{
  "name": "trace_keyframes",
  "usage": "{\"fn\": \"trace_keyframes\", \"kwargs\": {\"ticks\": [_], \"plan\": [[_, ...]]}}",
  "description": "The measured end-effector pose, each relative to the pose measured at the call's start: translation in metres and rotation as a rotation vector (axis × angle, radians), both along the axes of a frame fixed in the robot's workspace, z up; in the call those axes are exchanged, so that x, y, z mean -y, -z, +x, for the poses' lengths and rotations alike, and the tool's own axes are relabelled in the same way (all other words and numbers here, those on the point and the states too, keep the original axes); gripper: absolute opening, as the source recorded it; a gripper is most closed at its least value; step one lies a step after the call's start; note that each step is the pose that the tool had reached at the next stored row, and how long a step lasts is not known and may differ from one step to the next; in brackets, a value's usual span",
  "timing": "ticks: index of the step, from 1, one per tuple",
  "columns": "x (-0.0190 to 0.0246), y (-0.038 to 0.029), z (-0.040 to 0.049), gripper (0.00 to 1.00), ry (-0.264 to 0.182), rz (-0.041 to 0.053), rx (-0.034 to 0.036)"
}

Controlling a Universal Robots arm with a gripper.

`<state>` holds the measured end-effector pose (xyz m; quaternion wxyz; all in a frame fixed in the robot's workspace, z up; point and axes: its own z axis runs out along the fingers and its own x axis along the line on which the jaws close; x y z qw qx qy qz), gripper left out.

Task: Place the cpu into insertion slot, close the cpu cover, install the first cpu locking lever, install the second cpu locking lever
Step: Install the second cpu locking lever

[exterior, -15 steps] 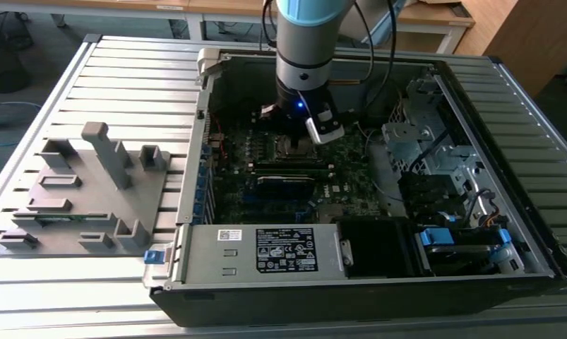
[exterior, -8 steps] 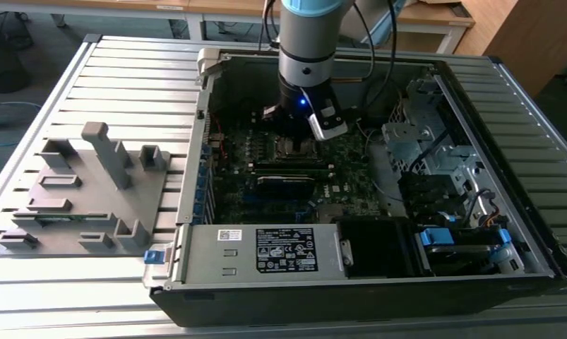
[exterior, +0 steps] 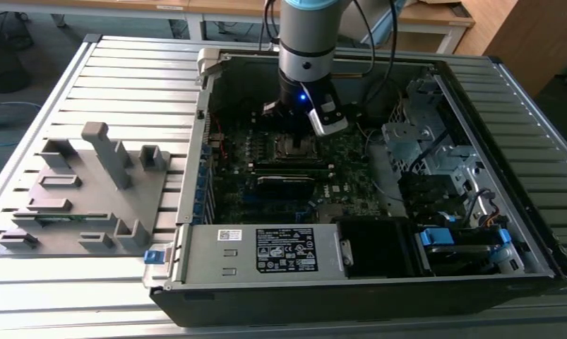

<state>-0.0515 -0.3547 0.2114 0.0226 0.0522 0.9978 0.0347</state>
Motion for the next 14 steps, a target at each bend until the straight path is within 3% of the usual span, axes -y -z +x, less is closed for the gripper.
{"fn": "trace_keyframes", "kwargs": {"ticks": [5, 14], "plan": [[-0.0064, -0.0008, 0.0000, 0.10, 0.000, 0.0001, 0.0001], [-0.0065, -0.0051, 0.0000, 0.10, 0.000, 0.0002, 0.0001]]}}
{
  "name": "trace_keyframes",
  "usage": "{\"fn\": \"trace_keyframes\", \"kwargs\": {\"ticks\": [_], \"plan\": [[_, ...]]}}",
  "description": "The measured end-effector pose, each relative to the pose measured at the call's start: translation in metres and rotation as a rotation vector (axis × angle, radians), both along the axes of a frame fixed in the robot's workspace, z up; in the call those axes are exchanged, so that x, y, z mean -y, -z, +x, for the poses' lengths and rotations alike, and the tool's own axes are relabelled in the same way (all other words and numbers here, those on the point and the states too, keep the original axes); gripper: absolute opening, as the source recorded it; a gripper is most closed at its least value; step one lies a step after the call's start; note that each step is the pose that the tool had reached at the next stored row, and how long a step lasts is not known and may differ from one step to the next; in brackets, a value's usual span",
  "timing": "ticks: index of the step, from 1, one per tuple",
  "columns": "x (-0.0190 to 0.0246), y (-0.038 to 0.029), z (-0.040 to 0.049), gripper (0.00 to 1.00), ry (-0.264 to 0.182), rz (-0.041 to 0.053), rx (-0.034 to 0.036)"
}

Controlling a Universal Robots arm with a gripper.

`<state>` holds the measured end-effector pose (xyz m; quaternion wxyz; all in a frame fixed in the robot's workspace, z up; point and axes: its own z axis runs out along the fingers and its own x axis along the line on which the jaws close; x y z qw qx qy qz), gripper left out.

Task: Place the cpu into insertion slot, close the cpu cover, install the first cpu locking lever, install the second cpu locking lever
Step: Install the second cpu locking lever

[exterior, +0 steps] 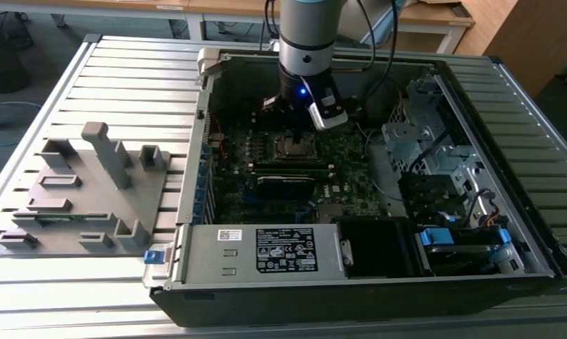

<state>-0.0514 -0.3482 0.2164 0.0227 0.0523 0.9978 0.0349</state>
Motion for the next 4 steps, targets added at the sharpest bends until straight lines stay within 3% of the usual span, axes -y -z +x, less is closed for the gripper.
{"fn": "trace_keyframes", "kwargs": {"ticks": [4], "plan": [[0.0000, -0.0002, 0.0000, 0.10, 0.000, -0.0001, 0.0000]]}}
